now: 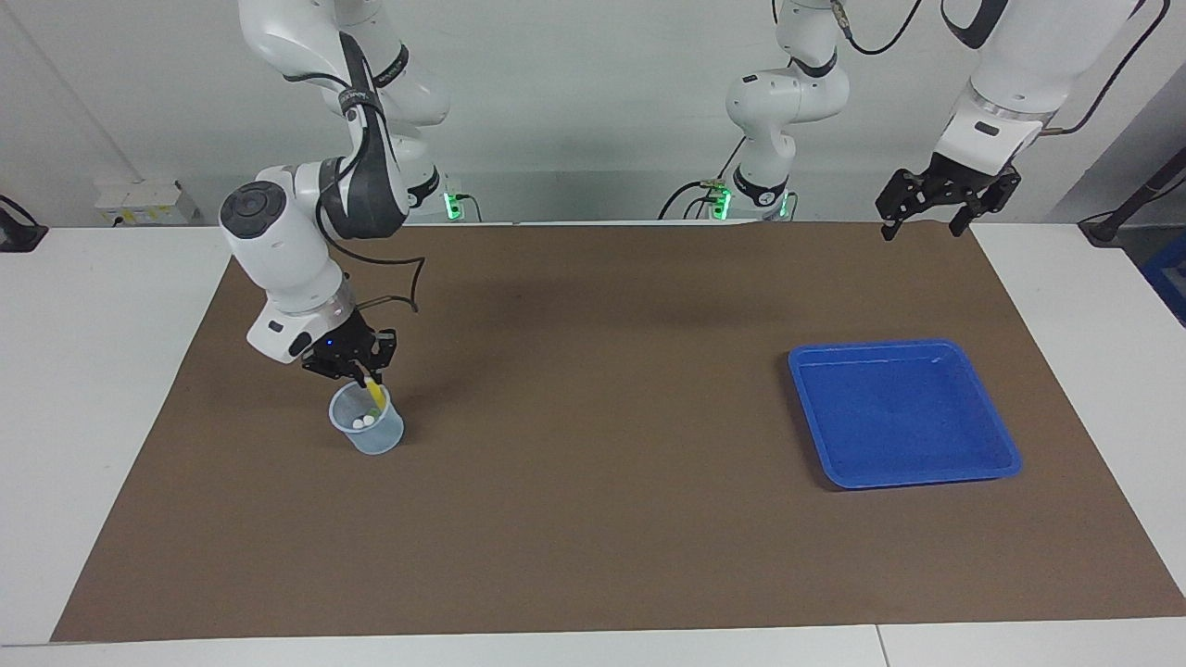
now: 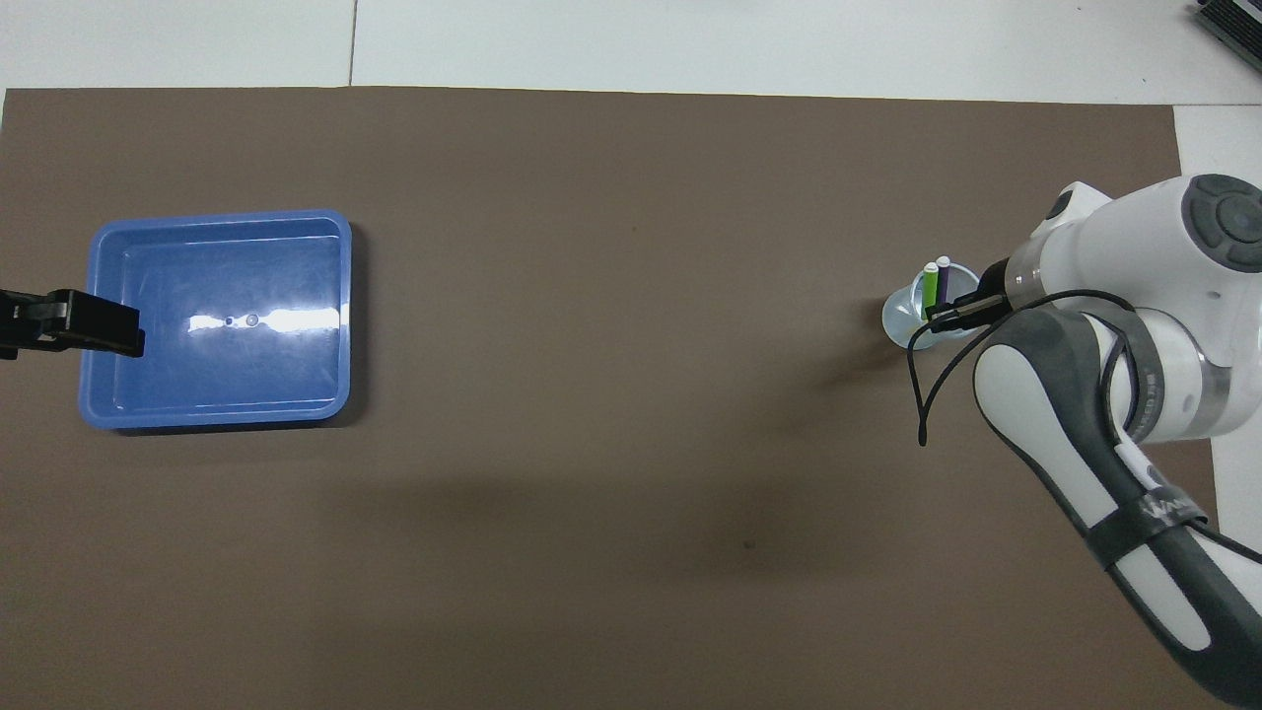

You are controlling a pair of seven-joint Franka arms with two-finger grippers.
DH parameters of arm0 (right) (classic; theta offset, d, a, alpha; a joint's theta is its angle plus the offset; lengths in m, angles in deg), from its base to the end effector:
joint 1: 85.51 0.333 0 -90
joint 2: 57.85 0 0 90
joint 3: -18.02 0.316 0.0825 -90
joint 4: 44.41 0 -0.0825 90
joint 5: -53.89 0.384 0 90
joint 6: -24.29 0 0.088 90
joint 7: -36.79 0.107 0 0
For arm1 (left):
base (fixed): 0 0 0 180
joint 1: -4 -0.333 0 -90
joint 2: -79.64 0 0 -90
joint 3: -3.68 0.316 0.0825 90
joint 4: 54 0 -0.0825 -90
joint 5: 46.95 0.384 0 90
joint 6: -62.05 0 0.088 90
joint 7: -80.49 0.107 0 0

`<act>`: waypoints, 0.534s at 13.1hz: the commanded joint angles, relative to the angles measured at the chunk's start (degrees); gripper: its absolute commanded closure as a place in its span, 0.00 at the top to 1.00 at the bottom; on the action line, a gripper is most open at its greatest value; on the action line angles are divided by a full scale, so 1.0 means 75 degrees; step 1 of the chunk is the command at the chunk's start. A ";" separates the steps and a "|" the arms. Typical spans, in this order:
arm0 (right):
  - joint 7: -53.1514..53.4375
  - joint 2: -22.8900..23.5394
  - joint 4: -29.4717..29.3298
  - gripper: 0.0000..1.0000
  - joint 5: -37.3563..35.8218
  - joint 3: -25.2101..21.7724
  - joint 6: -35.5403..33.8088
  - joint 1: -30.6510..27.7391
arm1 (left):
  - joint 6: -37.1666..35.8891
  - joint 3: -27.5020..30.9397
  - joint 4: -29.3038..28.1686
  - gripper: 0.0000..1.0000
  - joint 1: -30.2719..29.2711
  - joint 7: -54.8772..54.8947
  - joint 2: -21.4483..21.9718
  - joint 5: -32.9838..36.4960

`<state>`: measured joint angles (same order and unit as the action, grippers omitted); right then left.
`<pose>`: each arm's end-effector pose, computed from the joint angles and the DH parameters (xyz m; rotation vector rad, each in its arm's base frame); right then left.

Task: Right arm passes pens to left for tray arrangement
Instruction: 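Grasp the yellow pen in the cup with the right gripper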

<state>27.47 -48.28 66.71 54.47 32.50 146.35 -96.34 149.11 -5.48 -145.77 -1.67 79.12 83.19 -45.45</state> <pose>0.5955 0.0335 0.4040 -3.0743 -0.3351 -0.0488 0.5291 -0.0322 0.6388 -3.1041 0.0551 0.0303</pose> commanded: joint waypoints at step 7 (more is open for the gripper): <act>0.0082 -0.0045 -0.0762 0.00 -0.0206 0.0026 -0.0790 -0.0126 | -0.0100 0.0131 -0.0185 1.00 -0.0053 -0.0075 0.0241 -0.0526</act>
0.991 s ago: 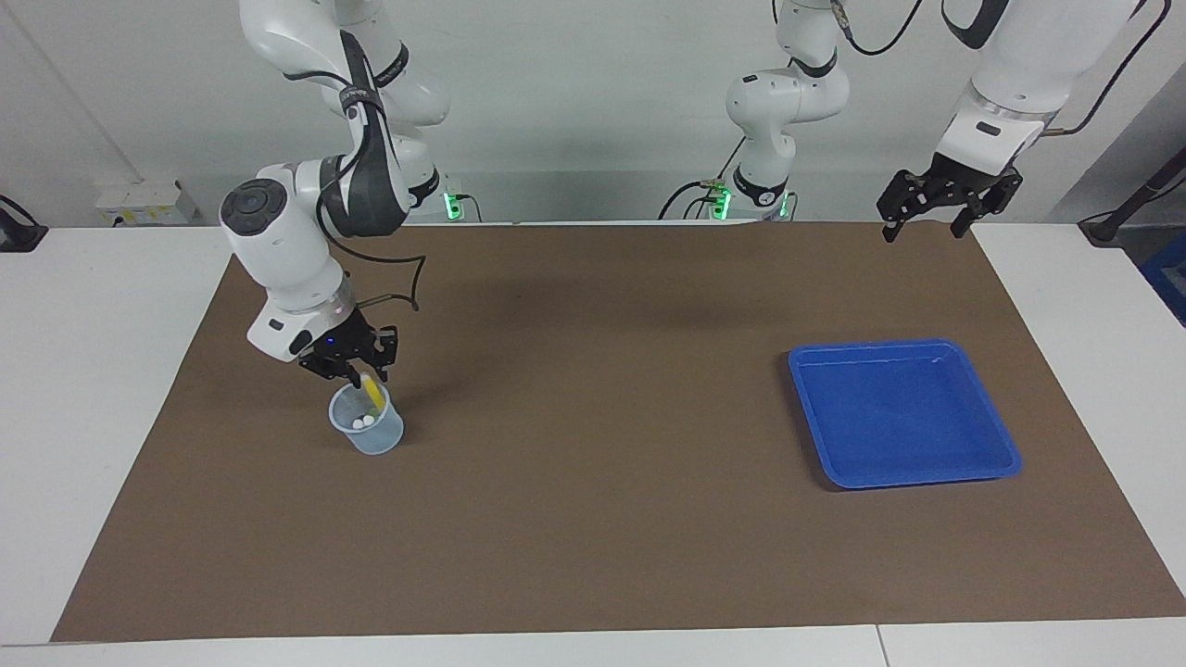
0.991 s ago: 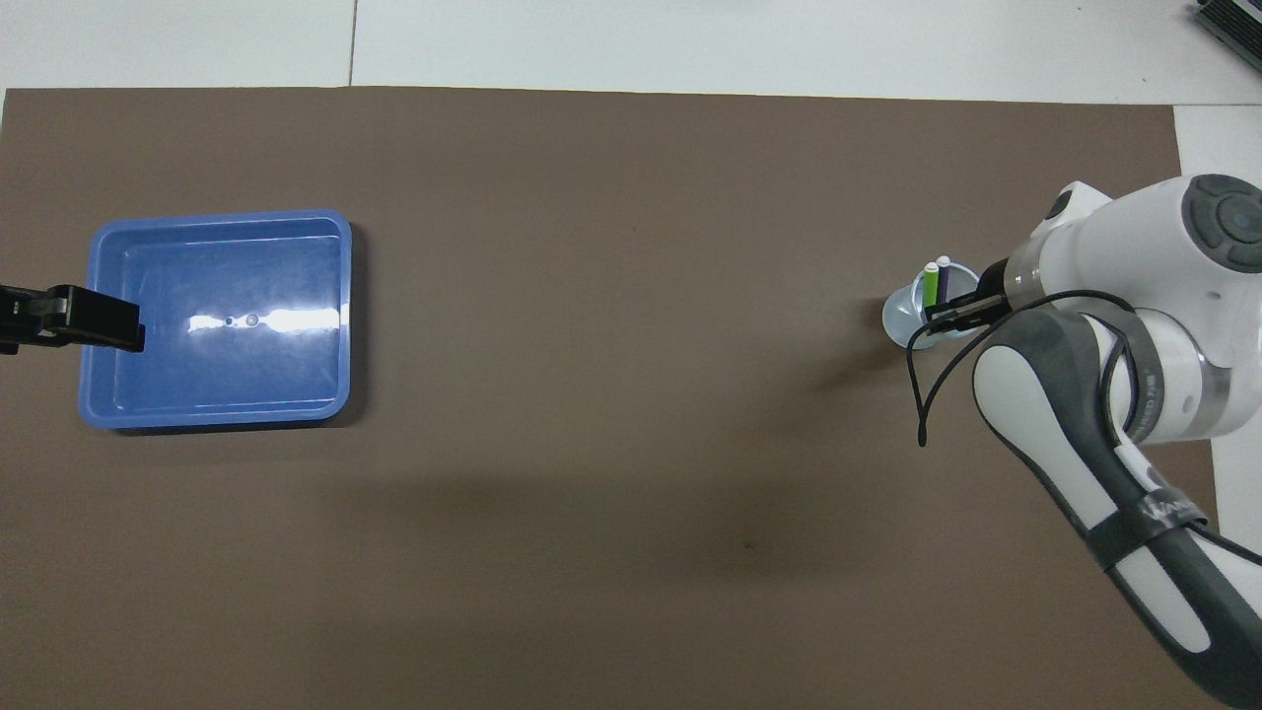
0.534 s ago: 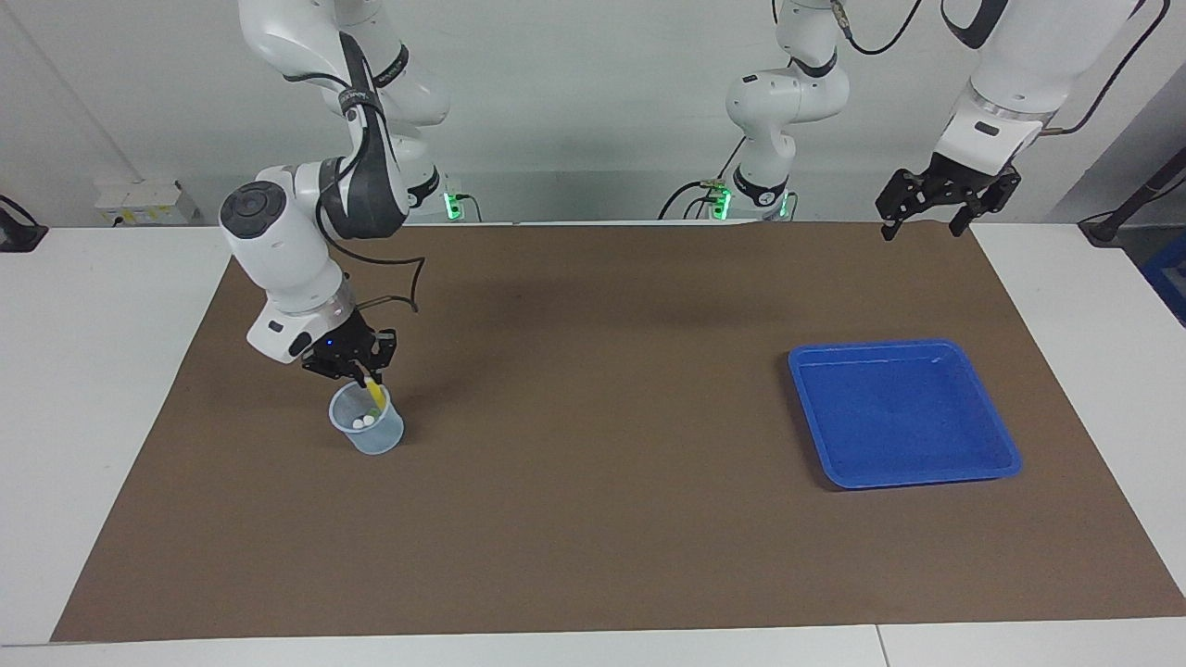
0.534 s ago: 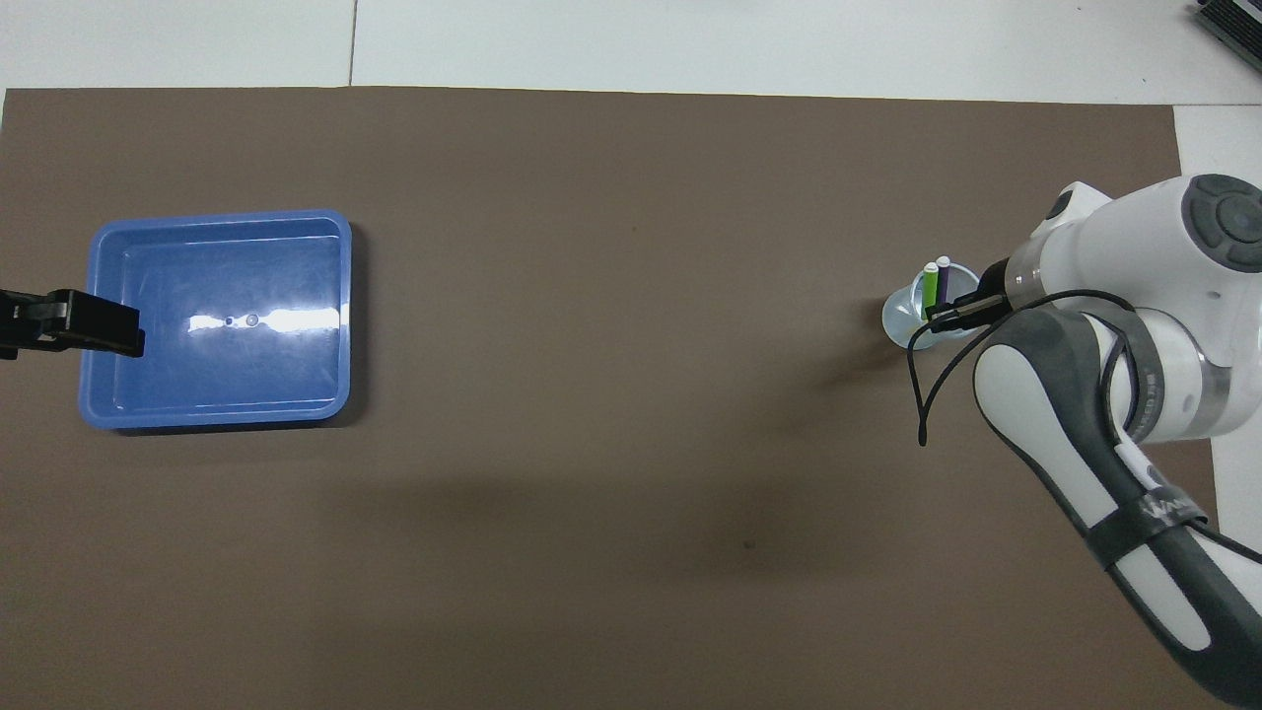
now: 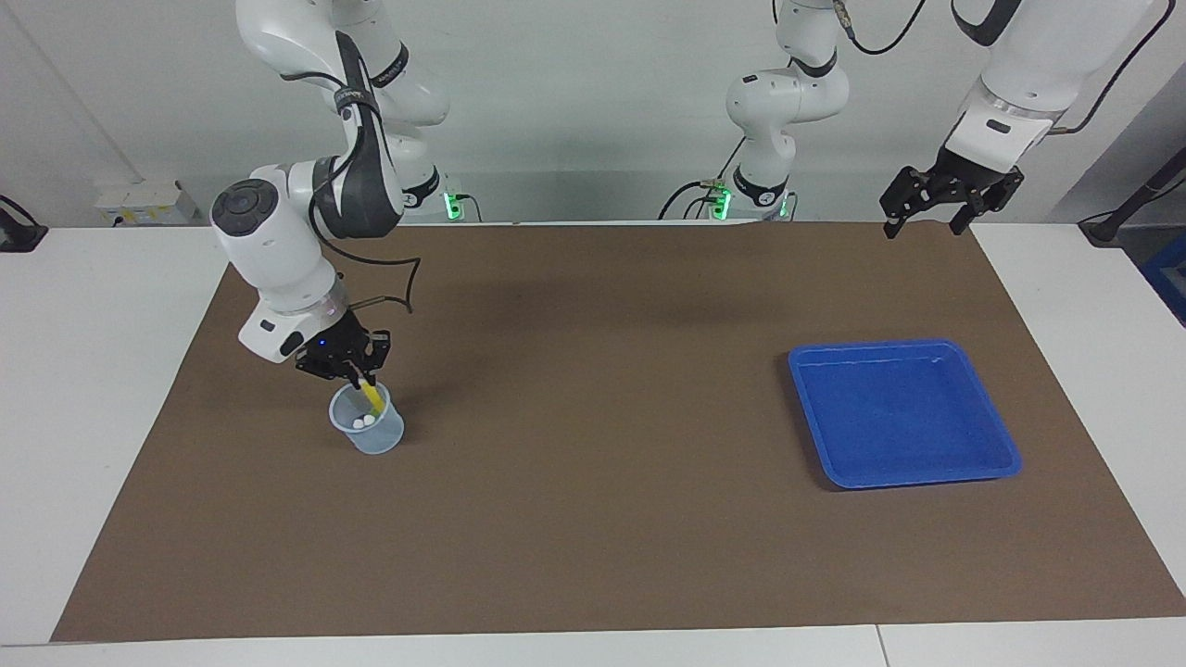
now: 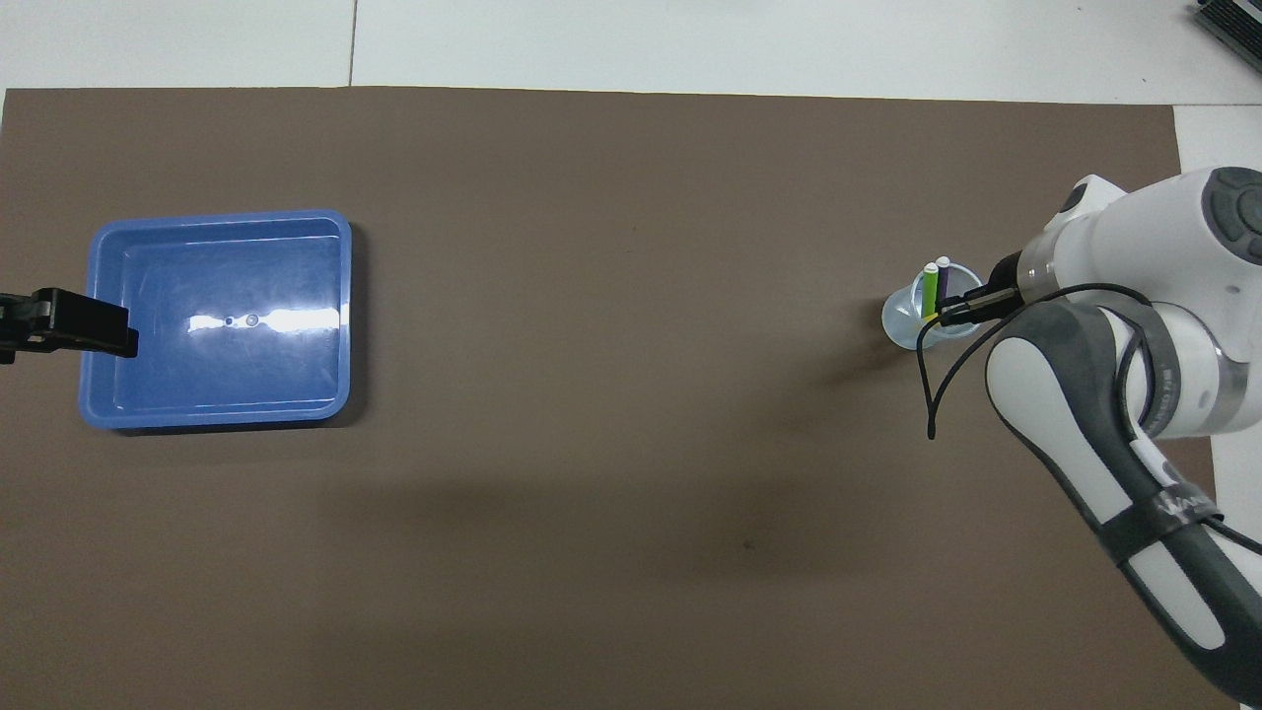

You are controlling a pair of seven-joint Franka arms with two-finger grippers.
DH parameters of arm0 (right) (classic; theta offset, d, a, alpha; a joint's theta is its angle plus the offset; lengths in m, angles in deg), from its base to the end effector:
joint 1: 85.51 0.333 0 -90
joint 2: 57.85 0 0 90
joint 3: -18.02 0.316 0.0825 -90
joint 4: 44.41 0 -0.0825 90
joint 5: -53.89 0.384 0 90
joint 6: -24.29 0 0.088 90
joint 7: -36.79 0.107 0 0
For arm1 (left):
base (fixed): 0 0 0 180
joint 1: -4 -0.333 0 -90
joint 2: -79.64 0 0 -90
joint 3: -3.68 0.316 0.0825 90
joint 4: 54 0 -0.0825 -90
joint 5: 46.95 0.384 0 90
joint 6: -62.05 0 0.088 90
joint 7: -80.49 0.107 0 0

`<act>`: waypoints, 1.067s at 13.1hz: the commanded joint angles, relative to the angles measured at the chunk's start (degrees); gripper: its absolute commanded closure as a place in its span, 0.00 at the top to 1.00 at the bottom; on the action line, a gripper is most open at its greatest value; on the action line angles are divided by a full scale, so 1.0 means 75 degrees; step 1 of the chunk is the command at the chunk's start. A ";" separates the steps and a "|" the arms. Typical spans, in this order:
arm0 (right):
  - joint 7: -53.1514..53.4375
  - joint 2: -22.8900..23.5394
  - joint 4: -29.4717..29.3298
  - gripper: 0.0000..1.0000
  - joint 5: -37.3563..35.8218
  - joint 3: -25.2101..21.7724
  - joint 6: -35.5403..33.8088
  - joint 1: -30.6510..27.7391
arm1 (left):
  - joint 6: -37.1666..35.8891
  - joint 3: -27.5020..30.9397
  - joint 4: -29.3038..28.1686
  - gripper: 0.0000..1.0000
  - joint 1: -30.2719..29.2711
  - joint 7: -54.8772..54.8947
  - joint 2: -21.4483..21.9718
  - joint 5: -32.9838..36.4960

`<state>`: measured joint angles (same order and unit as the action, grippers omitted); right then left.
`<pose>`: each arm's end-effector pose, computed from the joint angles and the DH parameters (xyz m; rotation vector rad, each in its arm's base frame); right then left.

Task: Right arm passes pens to left for tray arrangement
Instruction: 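Carry the yellow pen toward the left gripper while the left gripper approaches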

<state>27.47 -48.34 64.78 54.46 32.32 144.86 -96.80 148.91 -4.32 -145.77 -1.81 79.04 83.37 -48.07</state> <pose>0.6005 0.0266 0.4179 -3.0773 -0.3185 -0.0624 0.5281 -0.0250 0.6401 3.1315 -0.0210 -0.0337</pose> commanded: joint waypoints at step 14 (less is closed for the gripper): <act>0.2605 -0.0530 -0.2747 0.00 0.1924 0.0097 -0.3059 0.0775 | 0.0382 0.0012 -0.1226 0.99 -0.0455 -0.0437 0.0696 -0.1616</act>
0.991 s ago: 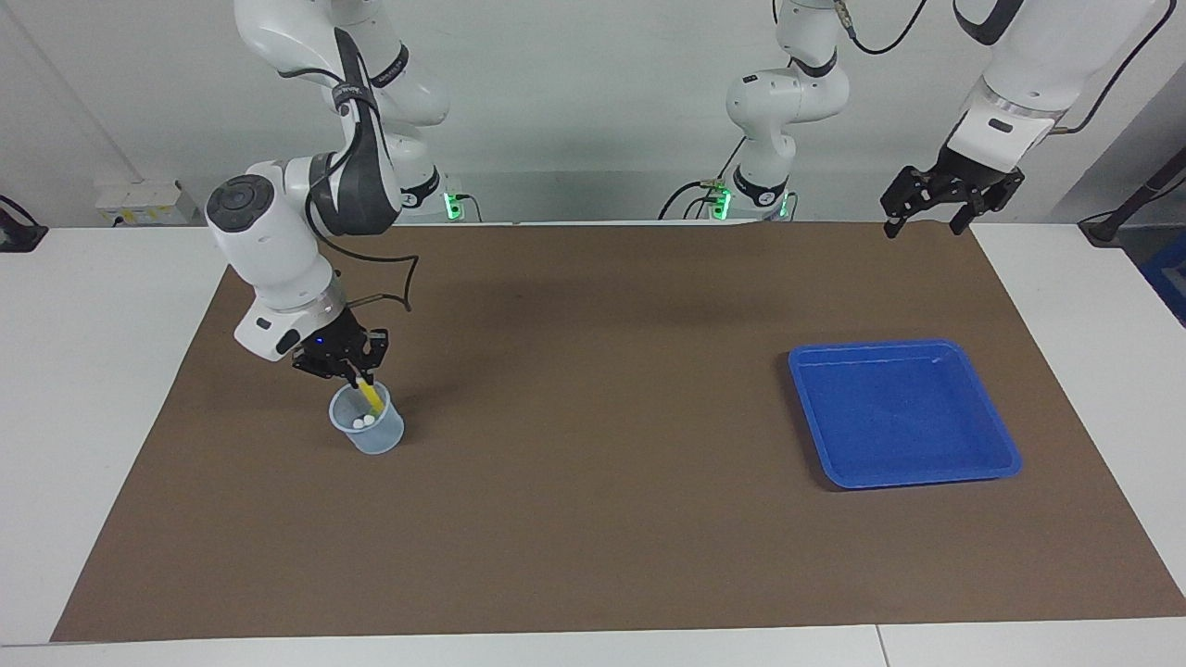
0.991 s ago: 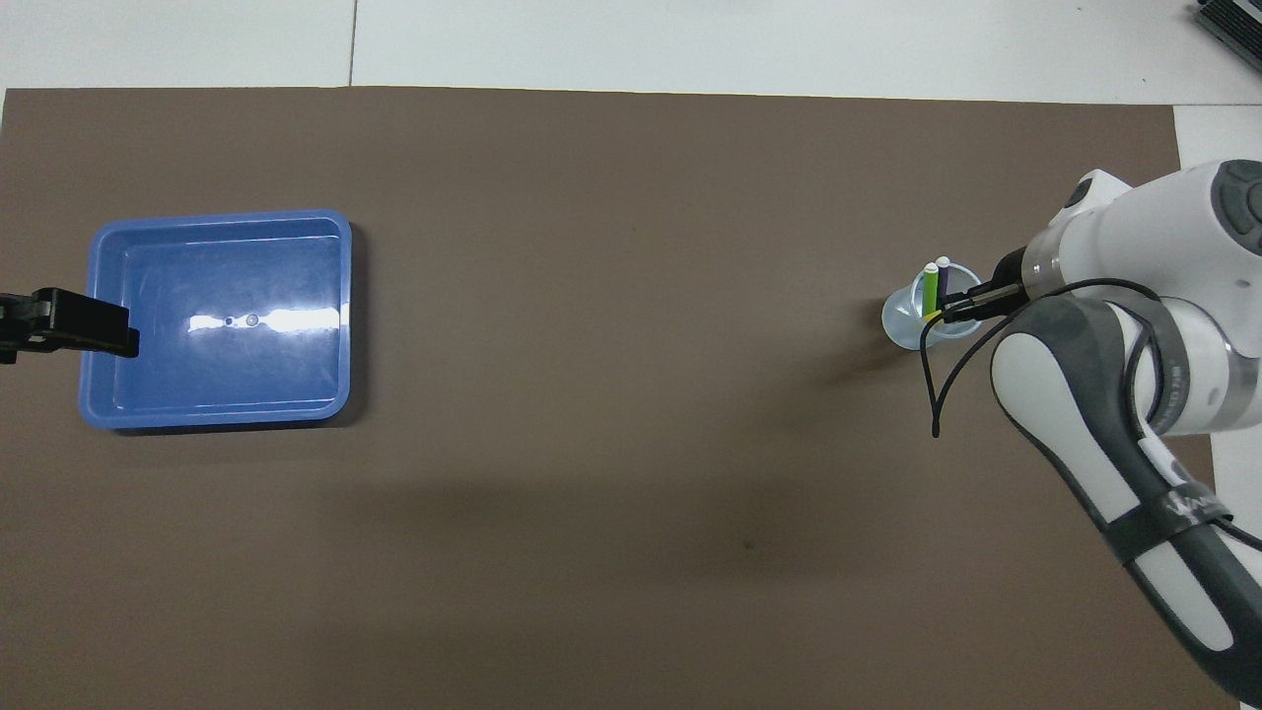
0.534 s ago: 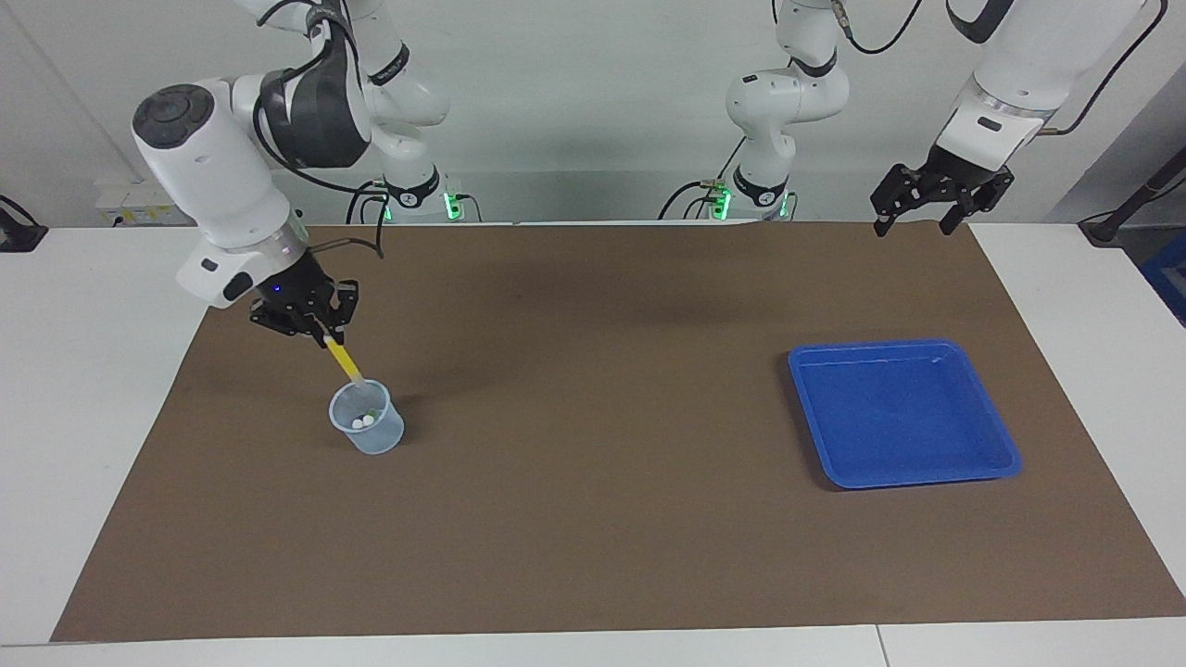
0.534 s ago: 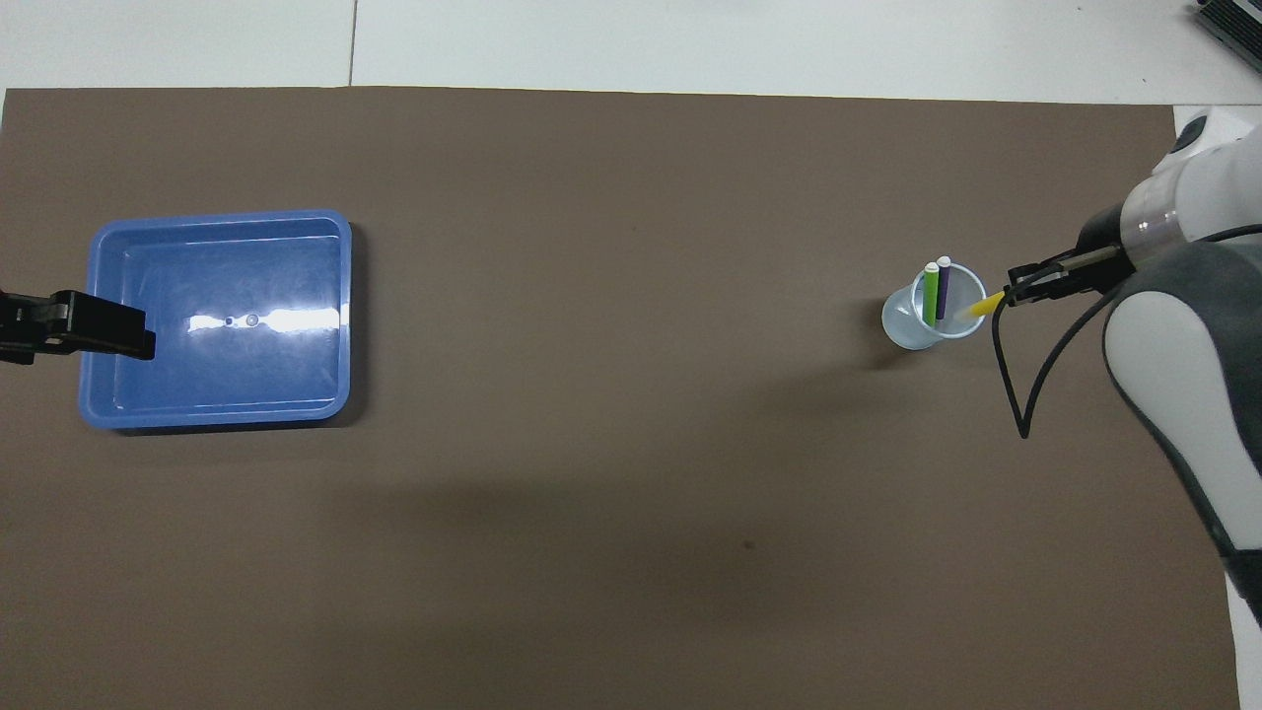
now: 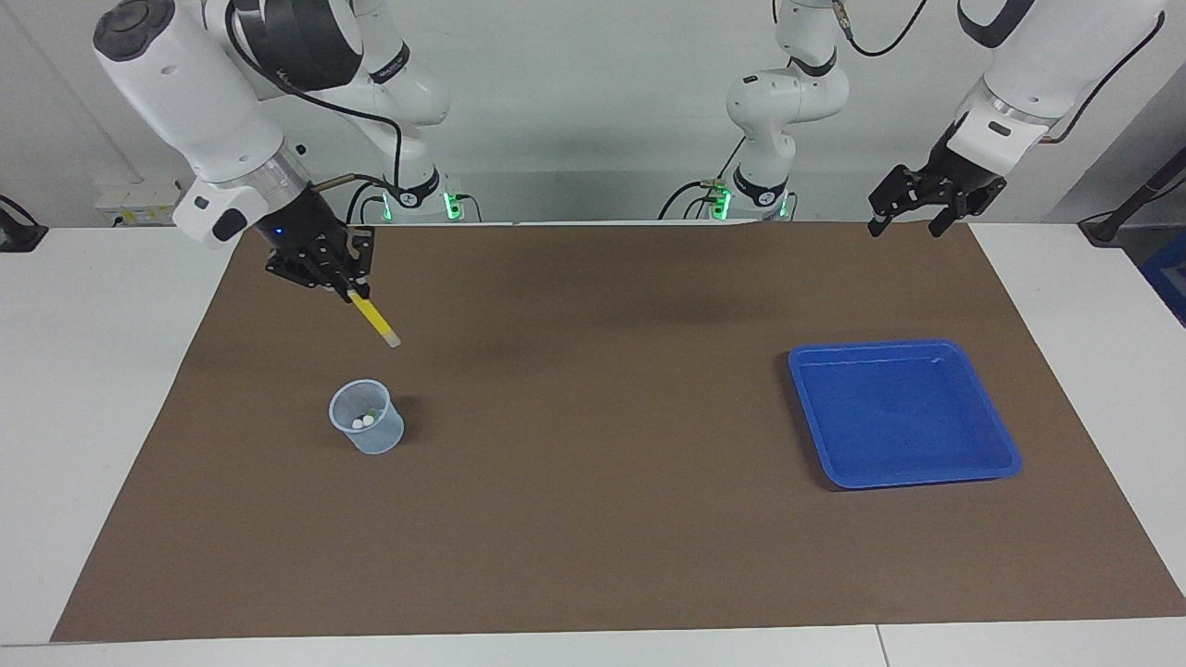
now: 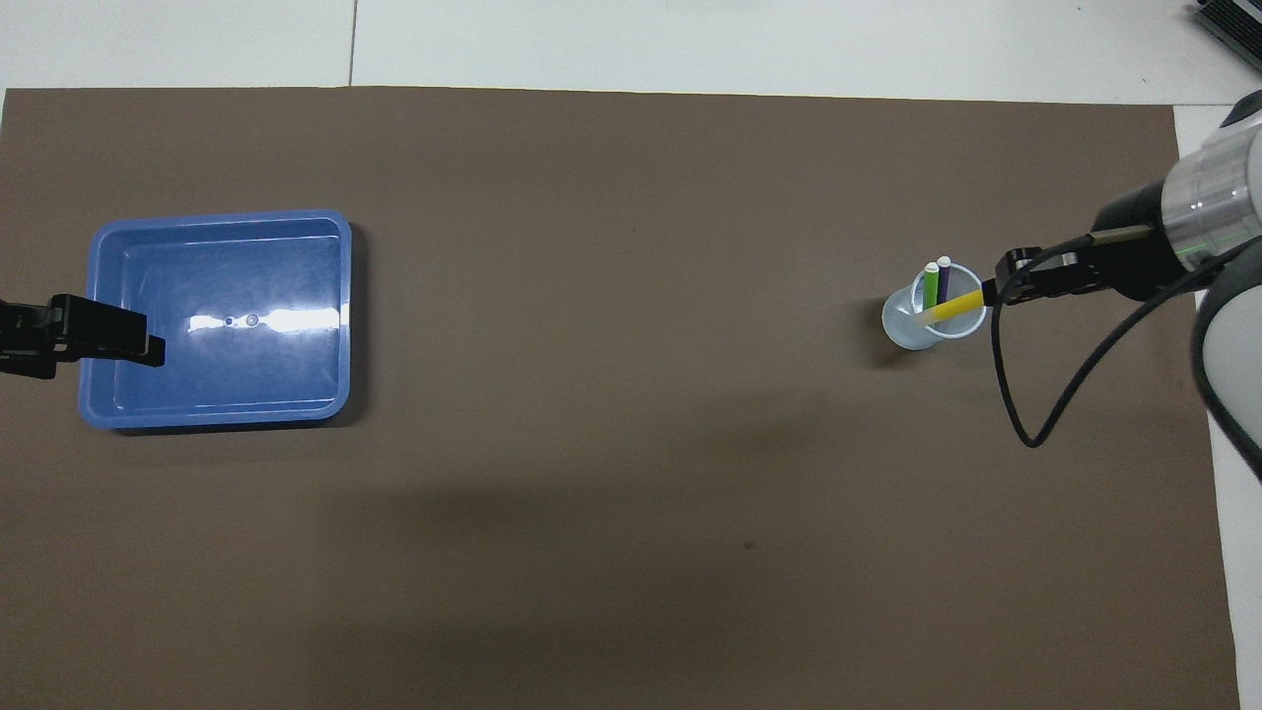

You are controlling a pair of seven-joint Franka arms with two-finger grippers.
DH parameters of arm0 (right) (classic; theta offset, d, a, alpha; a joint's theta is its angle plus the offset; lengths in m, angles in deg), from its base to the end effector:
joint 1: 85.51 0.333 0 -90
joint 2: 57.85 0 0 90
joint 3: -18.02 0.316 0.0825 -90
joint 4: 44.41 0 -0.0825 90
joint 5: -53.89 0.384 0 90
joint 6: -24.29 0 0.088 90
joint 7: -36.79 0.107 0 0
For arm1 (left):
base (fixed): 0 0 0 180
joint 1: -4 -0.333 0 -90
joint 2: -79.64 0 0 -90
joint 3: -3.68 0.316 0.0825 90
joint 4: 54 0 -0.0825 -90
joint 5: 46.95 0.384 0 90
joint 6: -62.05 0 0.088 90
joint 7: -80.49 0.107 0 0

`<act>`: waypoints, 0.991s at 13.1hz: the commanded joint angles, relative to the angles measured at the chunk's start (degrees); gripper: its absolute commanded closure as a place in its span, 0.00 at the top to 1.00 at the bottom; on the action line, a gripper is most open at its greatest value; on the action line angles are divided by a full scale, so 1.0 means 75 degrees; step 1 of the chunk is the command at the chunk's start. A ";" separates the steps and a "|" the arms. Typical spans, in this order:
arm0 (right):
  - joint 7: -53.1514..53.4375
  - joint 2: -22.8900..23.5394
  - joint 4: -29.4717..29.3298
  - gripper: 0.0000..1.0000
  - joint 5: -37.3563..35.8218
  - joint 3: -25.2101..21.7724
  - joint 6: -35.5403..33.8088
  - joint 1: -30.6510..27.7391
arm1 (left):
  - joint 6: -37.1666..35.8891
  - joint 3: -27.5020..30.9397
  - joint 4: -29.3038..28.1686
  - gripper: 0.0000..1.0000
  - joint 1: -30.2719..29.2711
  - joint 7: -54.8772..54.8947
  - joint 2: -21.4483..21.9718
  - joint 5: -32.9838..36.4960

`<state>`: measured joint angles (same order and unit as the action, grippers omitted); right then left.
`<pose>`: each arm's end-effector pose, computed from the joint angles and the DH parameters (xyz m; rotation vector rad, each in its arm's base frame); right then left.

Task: Right arm passes pens to left for tray arrangement
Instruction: 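Carry the yellow pen toward the left gripper while the left gripper approaches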

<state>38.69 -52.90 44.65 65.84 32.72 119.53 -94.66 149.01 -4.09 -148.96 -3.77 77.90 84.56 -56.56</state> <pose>0.5839 0.0709 0.5952 -2.9099 -0.0668 -0.0134 0.5215 -0.0218 0.6265 2.9849 0.0622 -0.0866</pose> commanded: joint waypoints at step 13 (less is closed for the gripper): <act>0.7890 0.1519 0.0500 0.00 0.2589 0.0043 0.5676 0.3341 | 0.1879 -0.0066 -0.1894 0.96 -0.0020 -0.4782 -0.0012 -0.3874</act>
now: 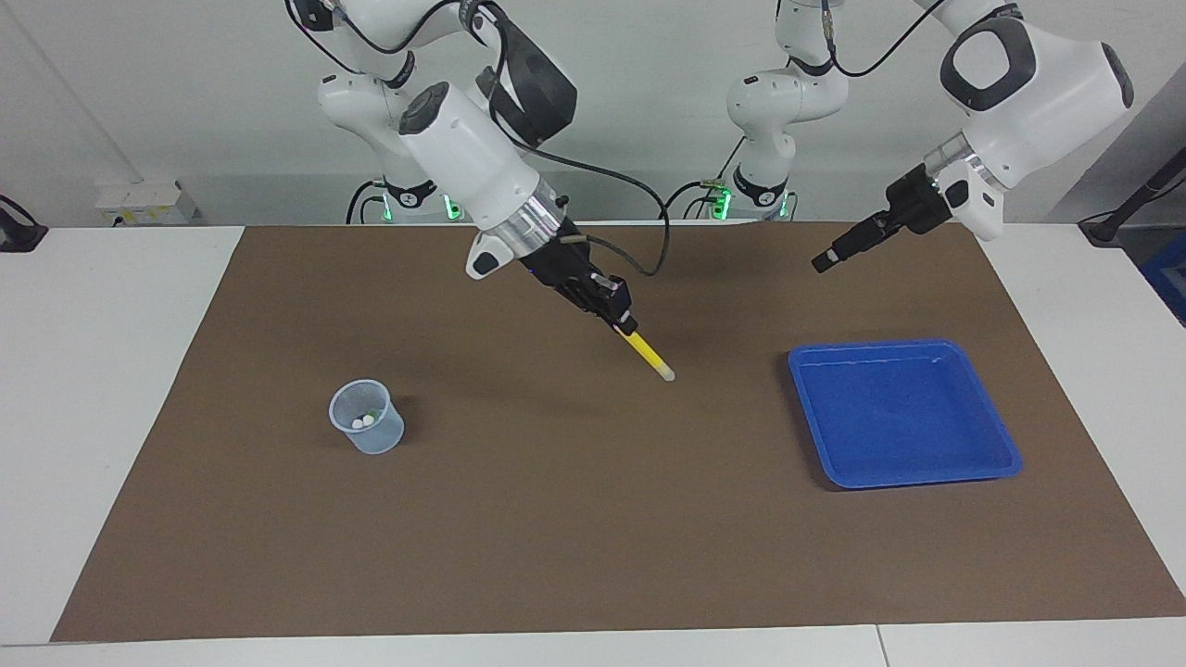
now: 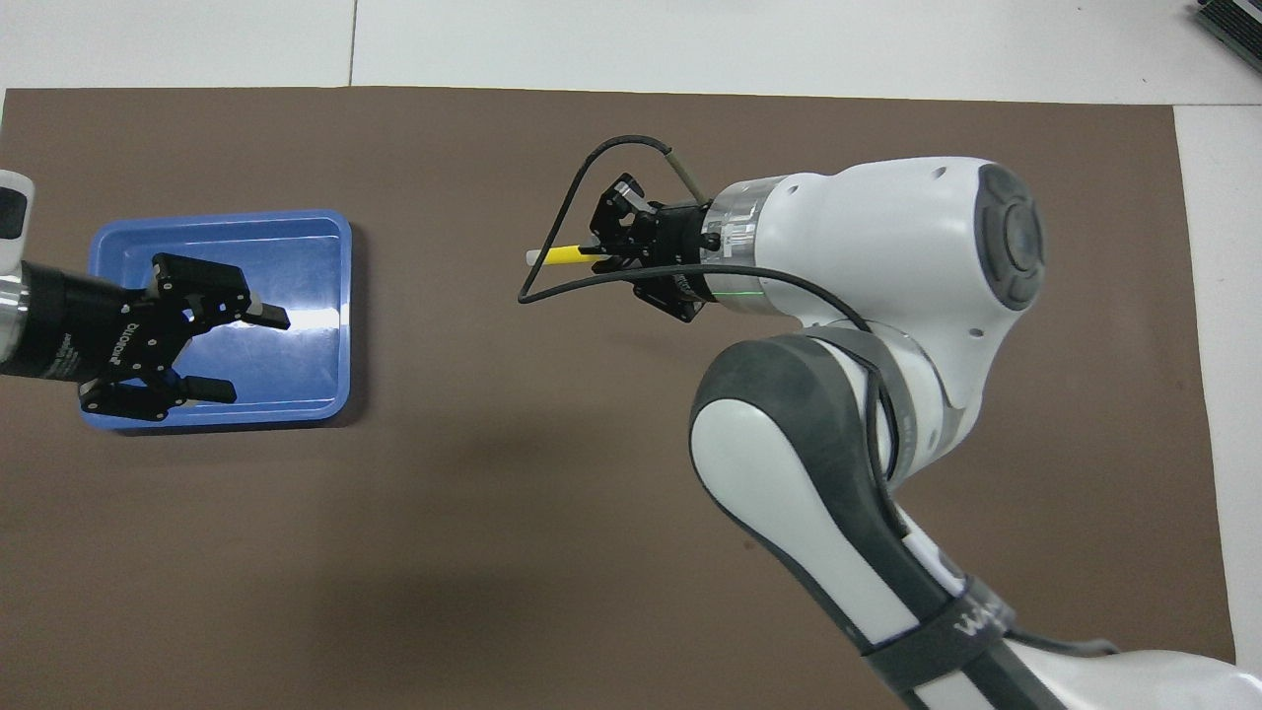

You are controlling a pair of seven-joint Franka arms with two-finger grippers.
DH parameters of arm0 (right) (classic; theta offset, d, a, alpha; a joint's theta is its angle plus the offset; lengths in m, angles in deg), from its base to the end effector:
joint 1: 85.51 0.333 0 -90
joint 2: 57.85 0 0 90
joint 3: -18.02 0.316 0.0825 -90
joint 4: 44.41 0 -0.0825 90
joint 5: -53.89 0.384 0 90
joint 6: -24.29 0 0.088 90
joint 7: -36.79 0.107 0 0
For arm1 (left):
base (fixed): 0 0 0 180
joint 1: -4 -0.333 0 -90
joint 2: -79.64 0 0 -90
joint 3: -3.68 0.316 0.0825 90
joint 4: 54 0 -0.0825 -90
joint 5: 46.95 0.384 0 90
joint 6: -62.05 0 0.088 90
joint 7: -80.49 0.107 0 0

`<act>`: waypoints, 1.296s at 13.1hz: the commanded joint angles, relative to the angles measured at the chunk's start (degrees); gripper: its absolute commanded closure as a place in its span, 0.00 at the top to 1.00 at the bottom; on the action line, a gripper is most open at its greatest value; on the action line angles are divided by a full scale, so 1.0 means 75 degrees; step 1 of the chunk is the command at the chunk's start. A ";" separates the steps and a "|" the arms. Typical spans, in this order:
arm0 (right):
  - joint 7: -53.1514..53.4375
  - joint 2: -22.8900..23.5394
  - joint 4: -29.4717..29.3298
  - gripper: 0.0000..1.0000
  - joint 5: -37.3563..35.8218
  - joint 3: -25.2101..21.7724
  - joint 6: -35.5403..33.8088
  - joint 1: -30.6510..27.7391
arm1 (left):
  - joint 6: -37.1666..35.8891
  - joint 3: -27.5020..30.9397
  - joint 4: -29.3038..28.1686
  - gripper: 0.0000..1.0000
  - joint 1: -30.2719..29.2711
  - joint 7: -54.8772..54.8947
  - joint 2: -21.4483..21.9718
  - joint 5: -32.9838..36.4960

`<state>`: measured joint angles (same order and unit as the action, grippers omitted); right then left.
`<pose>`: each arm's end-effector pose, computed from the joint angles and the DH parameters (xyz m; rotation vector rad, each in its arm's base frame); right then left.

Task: Right arm passes pens to left for tray arrangement
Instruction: 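Carry the yellow pen toward the left gripper while the left gripper approaches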

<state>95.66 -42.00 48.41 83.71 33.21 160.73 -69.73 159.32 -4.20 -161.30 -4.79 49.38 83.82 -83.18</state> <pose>0.5928 0.3379 0.5234 -2.2486 0.9615 0.0309 0.5338 -0.0496 0.5489 2.4112 0.8470 -0.3363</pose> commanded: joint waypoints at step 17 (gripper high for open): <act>0.1009 0.0231 -0.0048 0.00 0.0207 -0.0021 0.0582 0.0463 | 0.4961 -0.0052 -0.0704 0.89 0.2624 -0.2965 -0.1109 -0.3161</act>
<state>102.58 -40.76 48.39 84.05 33.06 164.06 -66.40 195.50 -5.37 -165.28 13.27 28.47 74.80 -105.68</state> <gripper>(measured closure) 0.824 0.106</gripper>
